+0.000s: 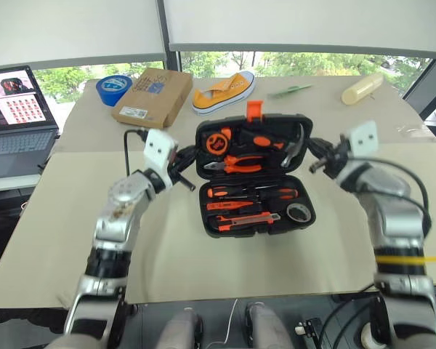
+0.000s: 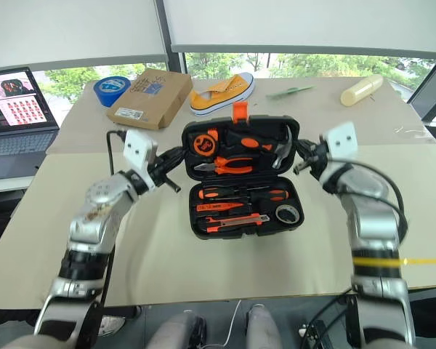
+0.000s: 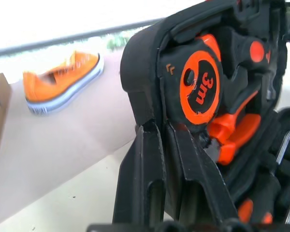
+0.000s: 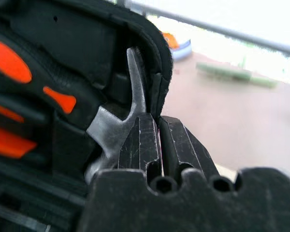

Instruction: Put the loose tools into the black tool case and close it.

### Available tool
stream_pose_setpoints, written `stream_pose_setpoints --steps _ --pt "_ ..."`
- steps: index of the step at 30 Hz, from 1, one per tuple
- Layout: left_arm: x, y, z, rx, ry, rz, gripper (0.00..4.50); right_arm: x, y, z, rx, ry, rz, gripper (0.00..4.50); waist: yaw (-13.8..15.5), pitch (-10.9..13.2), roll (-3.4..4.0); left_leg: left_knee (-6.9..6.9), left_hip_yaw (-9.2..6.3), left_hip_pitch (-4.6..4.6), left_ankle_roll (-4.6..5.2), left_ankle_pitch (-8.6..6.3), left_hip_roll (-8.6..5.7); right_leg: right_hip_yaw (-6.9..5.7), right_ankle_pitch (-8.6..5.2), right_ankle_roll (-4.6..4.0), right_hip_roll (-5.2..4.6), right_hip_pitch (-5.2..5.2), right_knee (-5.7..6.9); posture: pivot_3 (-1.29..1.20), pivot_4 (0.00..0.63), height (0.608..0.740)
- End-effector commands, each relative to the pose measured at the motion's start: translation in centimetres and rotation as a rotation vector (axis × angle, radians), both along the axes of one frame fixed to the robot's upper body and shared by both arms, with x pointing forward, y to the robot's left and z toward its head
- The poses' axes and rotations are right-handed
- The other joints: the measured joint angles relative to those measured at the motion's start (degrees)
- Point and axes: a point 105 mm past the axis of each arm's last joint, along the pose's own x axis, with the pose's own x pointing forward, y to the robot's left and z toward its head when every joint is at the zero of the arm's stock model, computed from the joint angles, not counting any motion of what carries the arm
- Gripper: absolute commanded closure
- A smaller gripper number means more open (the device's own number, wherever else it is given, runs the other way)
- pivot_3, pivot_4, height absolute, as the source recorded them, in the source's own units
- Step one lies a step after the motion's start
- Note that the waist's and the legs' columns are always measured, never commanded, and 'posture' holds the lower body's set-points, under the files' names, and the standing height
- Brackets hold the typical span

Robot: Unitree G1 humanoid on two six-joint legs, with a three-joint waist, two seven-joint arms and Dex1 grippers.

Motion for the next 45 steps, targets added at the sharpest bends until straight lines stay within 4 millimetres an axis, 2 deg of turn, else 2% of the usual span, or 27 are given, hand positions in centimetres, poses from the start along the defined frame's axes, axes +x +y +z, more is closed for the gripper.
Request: stream_pose_setpoints --steps 1,4,5,7,8,9,12,14,15,17,18,20,21,22,23,26,29,32,35,37,39,42,45 --pt "-1.5 0.4 -1.1 0.047 -0.005 0.027 4.49 -2.5 0.8 0.4 -0.067 -0.087 0.063 4.5 -0.16 -0.03 -0.01 0.01 0.01 0.04 0.01 -0.01 -0.03 0.07 0.01 -0.02 0.0 0.01 -0.02 0.0 0.15 0.735" --pt "-3.1 1.2 -2.4 0.074 0.021 0.04 4.49 -4.3 -0.1 -0.9 -0.102 -0.06 0.065 4.5 -0.2 -0.03 0.01 0.04 0.12 0.4 0.17 -0.09 0.0 0.17 0.09 -0.14 0.04 0.36 -0.03 0.0 0.15 0.735" --pt "-3.6 1.5 -2.7 0.079 0.031 0.044 4.49 -4.8 -0.4 -1.2 -0.102 -0.047 0.067 4.5 -0.2 -0.03 0.02 0.02 0.1 0.69 0.64 -0.37 0.07 0.15 0.08 -0.15 0.11 0.66 -0.11 0.0 0.15 0.735" --pt "-5.1 2.5 -3.1 0.072 0.066 0.057 4.49 -6.6 -1.1 -1.4 -0.106 -0.017 0.08 4.5 -0.09 -0.03 0.03 -0.08 0.1 1.22 0.78 -0.47 0.18 0.15 0.07 -0.16 0.21 1.14 -0.38 0.0 0.15 0.735" --pt "-6.1 3.1 -3.1 0.071 0.087 0.058 3.75 -7.6 -1.6 -1.4 -0.122 0.0 0.084 3.74 -0.08 -0.05 0.06 -0.15 0.11 1.27 0.79 -0.48 0.18 0.15 0.06 -0.16 0.2 1.19 -0.4 0.0 0.15 0.735" --pt "-6.7 3.5 -3.1 0.073 0.103 0.057 3.49 -8.2 -1.8 -1.4 -0.134 0.012 0.088 3.46 -0.07 -0.06 0.07 -0.23 0.11 1.34 0.81 -0.49 0.19 0.16 0.06 -0.16 0.2 1.23 -0.37 0.0 0.15 0.735" --pt "-8.9 5.6 -2.6 0.067 0.177 0.054 2.32 -10.9 -3.1 -1.1 -0.166 0.102 0.13 2.48 0.17 -0.02 0.04 -0.35 0.1 1.31 0.83 -0.5 0.2 0.16 0.05 -0.17 0.2 1.16 -0.4 0.0 0.15 0.735" --pt "-9.7 6.6 -2.4 0.071 0.227 0.043 1.67 -12.2 -3.5 -1.2 -0.167 0.178 0.168 2.44 0.34 -0.01 0.03 -0.28 0.1 1.27 0.83 -0.51 0.19 0.13 0.05 -0.17 0.12 1.16 -0.49 0.0 0.15 0.735" --pt "-10.3 7.5 -2.8 0.09 0.285 0.014 1.26 -13.6 -3.8 -2.3 -0.187 0.269 0.213 2.44 0.63 0.0 0.02 -0.28 0.1 1.37 0.84 -0.51 0.2 0.09 0.04 -0.18 0.11 1.28 -0.55 0.0 0.15 0.735" --pt "-10.9 8.7 -3.2 0.102 0.371 -0.023 1.26 -15.3 -3.8 -3.5 -0.213 0.374 0.278 2.44 1.22 0.0 0.03 -0.28 0.06 1.73 0.9 -0.56 0.22 -0.03 -0.06 -0.22 0.09 1.79 -0.66 0.0 0.15 0.735" --pt "-10.5 9.3 -3.6 0.132 0.392 -0.029 1.26 -15.9 -3.6 -4.2 -0.23 0.419 0.312 2.44 1.34 0.0 0.02 -0.37 0.04 1.96 0.94 -0.6 0.25 -0.07 -0.16 -0.24 0.11 1.96 -0.68 0.0 0.15 0.735" --pt "-8.5 10.2 -4.1 0.223 0.377 -0.018 1.26 -16.4 -2.7 -5.4 -0.278 0.453 0.37 2.44 1.64 0.01 0.0 -0.39 0.05 2.08 0.93 -0.61 0.21 -0.07 -0.24 -0.25 0.11 2.07 -0.64 0.0 0.15 0.735" --pt "-7.3 10.2 -4.1 0.257 0.361 -0.018 1.53 -16.5 -2.3 -5.7 -0.289 0.466 0.394 2.94 1.85 0.02 -0.01 -0.39 0.07 2.09 0.92 -0.6 0.18 -0.07 -0.24 -0.25 0.11 2.08 -0.62 0.0 0.15 0.735" --pt "-5.9 10.0 -4.2 0.295 0.345 -0.034 1.8 -16.5 -1.8 -6.2 -0.308 0.478 0.424 3.07 1.91 0.04 -0.04 -0.35 0.06 2.16 0.89 -0.58 0.18 -0.08 -0.24 -0.24 0.12 2.14 -0.56 0.0 0.15 0.735" --pt "-4.8 9.6 -4.2 0.337 0.328 -0.057 1.96 -16.4 -1.4 -6.6 -0.326 0.488 0.447 3.36 1.97 0.06 -0.1 -0.29 0.05 2.16 0.86 -0.56 0.13 -0.11 -0.24 -0.25 0.14 2.16 -0.53 0.0 0.15 0.735" --pt "-1.3 7.4 -4.0 0.441 0.237 -0.149 3.24 -15.8 -0.2 -7.8 -0.405 0.489 0.512 4.45 1.89 0.07 -0.24 -0.23 0.04 2.12 0.77 -0.5 0.05 -0.09 -0.21 -0.27 0.17 2.12 -0.54 0.0 0.15 0.735" --pt "1.2 5.0 -3.6 0.479 0.176 -0.22 4.27 -14.8 0.5 -8.5 -0.45 0.473 0.531 4.5 1.63 0.1 -0.3 -0.23 0.03 2.06 0.7 -0.47 0.02 -0.09 -0.18 -0.28 0.13 2.04 -0.55 0.0 0.15 0.735" --pt "2.9 2.5 -3.9 0.527 0.143 -0.286 4.4 -13.5 1.2 -9.0 -0.453 0.46 0.531 4.5 1.47 0.12 -0.34 -0.21 0.01 1.74 0.52 -0.36 0.02 -0.1 -0.18 -0.28 0.12 1.8 -0.51 0.0 0.15 0.735" --pt "3.5 1.7 -4.2 0.552 0.122 -0.315 4.4 -13.1 1.4 -9.2 -0.465 0.454 0.533 4.5 1.13 0.15 -0.38 -0.2 0.02 1.63 0.6 -0.4 0.06 -0.1 -0.17 -0.25 0.15 1.76 -0.51 0.0 0.15 0.735" --pt "3.4 -0.7 -4.5 0.604 0.103 -0.408 4.4 -11.7 1.4 -9.8 -0.51 0.442 0.5 4.5 1.05 0.17 -0.42 -0.21 0.02 1.61 0.86 -0.55 0.07 -0.11 -0.19 -0.23 0.15 1.74 -0.54 0.0 0.15 0.735" --pt "2.4 -2.1 -4.7 0.643 0.103 -0.533 4.4 -9.6 1.0 -9.7 -0.524 0.407 0.411 4.5 1.29 0.25 -0.55 -0.14 0.02 1.57 0.93 -0.6 0.05 -0.14 -0.17 -0.2 0.14 1.75 -0.55 0.0 0.15 0.735" --pt "0.9 -2.0 -5.0 0.683 0.116 -0.65 4.4 -7.5 0.0 -8.9 -0.524 0.356 0.309 4.5 1.25 0.29 -0.6 0.04 0.03 1.47 0.94 -0.6 0.04 -0.12 -0.13 -0.13 0.12 1.73 -0.52 0.0 0.15 0.735" --pt "-0.5 -2.1 -4.0 0.654 0.129 -0.721 4.4 -6.4 -1.5 -8.4 -0.517 0.337 0.225 4.5 1.15 0.31 -0.59 0.11 0.03 1.45 0.94 -0.6 0.06 -0.12 -0.13 -0.12 0.12 1.73 -0.5 0.0 0.15 0.735"
